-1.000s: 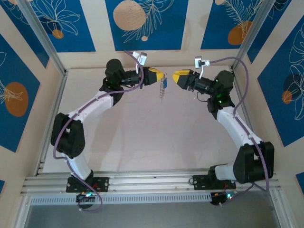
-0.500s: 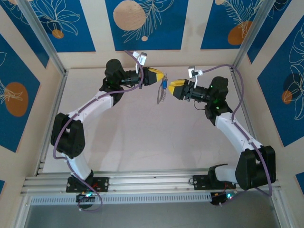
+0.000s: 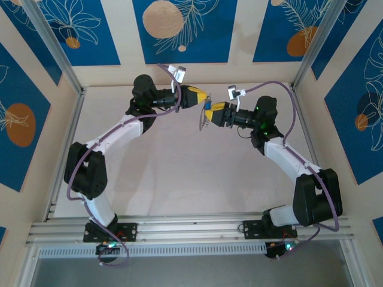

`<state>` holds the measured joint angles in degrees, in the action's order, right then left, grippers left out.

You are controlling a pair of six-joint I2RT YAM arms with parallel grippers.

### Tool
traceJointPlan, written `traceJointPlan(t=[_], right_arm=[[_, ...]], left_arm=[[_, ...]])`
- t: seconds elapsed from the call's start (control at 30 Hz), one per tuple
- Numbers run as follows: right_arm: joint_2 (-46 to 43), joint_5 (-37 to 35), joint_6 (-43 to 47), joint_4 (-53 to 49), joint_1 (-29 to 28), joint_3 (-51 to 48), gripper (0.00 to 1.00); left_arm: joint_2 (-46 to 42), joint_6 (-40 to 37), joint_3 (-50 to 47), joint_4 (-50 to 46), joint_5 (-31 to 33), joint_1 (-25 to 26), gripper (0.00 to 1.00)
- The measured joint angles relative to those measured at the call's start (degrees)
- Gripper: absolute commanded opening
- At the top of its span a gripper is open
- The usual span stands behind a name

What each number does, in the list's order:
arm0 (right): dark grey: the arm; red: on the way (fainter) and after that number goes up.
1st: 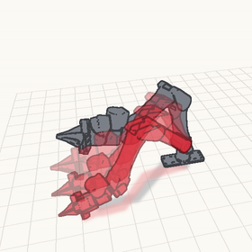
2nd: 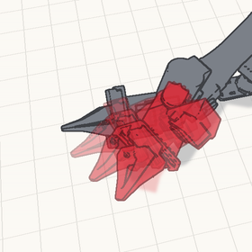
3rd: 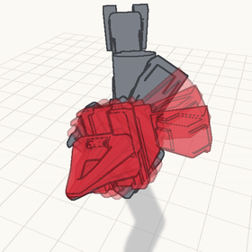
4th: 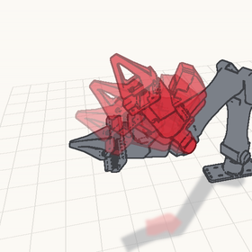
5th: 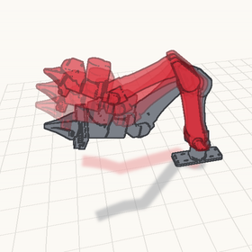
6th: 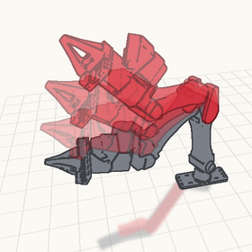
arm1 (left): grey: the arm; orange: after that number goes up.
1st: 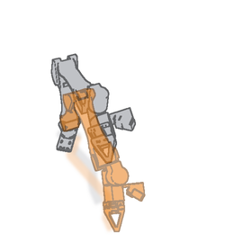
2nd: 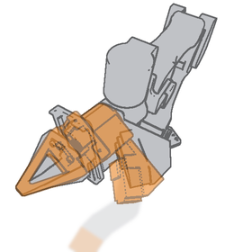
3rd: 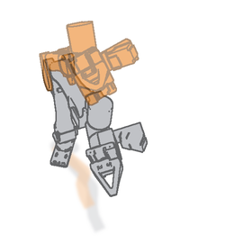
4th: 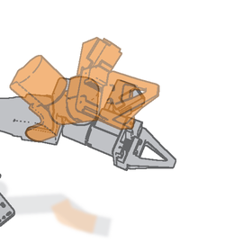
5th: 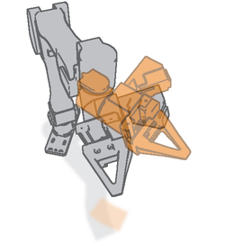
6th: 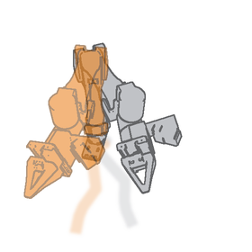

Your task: Put the keys on the keyring

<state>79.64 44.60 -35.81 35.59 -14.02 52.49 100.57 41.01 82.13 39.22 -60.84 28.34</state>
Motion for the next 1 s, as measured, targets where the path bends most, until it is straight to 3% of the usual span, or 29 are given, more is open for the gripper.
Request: traceJointPlan(t=[0.2,0.8,1.0], right_arm=[[0.09,0.57,-0.85,1.95,0.00,0.11,0.45],[-1.31,1.46,-2.40,3.61,0.37,0.11,0.00],[-2.10,1.44,-1.79,2.01,1.09,0.11,0.00]], left_arm=[[0.00,0.66,0.00,0.81,-0.28,0.02,0.00],[0.02,1.53,0.00,1.97,-0.26,0.04,0.00],[0.02,1.31,0.00,1.79,-0.22,0.04,0.00]])
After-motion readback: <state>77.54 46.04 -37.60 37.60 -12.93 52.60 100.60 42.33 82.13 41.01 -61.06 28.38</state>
